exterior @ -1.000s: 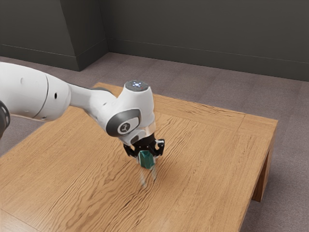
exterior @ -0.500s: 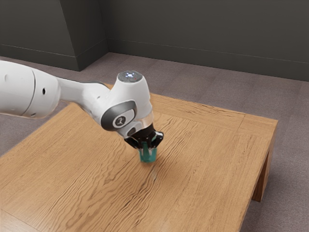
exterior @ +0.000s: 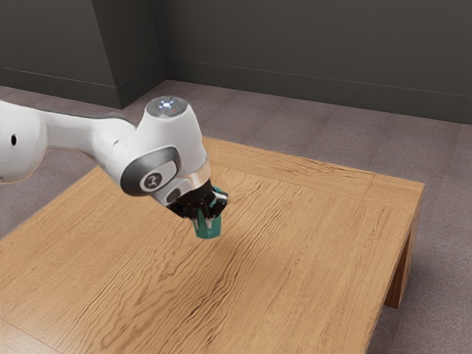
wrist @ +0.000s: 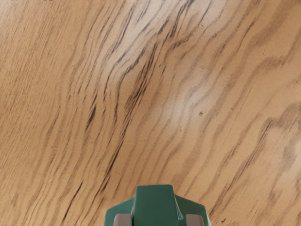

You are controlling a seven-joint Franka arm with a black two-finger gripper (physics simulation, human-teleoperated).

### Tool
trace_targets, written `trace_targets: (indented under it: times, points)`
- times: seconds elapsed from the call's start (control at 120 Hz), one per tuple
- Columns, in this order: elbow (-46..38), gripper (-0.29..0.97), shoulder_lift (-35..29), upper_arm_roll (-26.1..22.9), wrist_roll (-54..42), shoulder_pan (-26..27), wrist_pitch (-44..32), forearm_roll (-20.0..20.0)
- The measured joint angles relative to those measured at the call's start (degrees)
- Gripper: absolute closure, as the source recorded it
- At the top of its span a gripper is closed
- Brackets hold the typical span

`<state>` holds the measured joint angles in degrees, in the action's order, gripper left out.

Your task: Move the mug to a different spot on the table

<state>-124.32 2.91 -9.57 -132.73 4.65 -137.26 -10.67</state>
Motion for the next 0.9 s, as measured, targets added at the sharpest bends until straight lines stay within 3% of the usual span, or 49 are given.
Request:
trace_targets:
  times: [0.183, 0.367, 0.608, 0.9]
  points:
    - [-5.7, 0.74, -4.0, 2.4, 0.2, -0.2, -0.6, -0.3]
    - [-12.0, 0.74, -5.2, 5.3, 0.4, -1.0, -7.1, -0.5]
    - [-16.0, 0.74, -4.9, 5.8, 0.8, -2.4, -15.9, -4.3]
    - [-21.1, 0.74, -8.4, 5.7, 1.8, -1.2, -19.6, -6.2]
